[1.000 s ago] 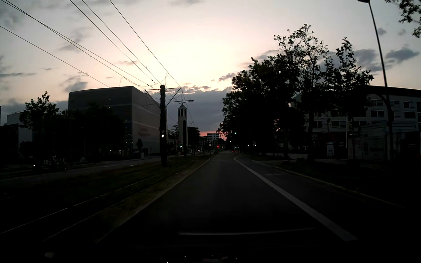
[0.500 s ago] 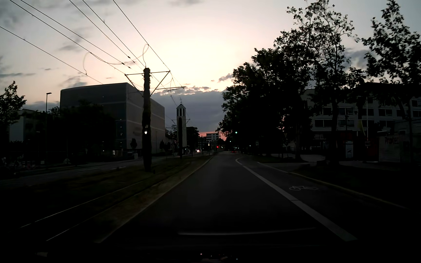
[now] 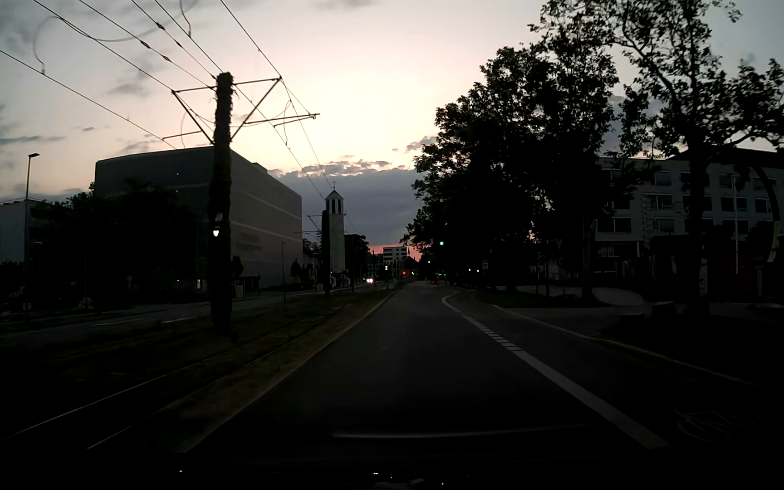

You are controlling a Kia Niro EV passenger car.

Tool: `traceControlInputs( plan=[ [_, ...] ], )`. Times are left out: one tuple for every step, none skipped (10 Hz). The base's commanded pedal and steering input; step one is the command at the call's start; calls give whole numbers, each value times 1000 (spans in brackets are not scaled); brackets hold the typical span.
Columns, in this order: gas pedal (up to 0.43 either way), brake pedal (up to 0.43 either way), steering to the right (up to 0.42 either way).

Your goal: Follow the waypoints while adhering to traffic rules and regulations

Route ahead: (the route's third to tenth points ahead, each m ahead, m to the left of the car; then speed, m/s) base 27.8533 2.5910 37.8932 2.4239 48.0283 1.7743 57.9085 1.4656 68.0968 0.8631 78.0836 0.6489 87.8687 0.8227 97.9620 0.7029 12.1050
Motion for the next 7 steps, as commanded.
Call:
traceControlInputs(
  plan=[
    [98,0,0],
    [98,0,0],
    [98,0,0],
    [98,0,0],
    [98,0,0],
    [98,0,0],
    [98,0,0]
  ],
)
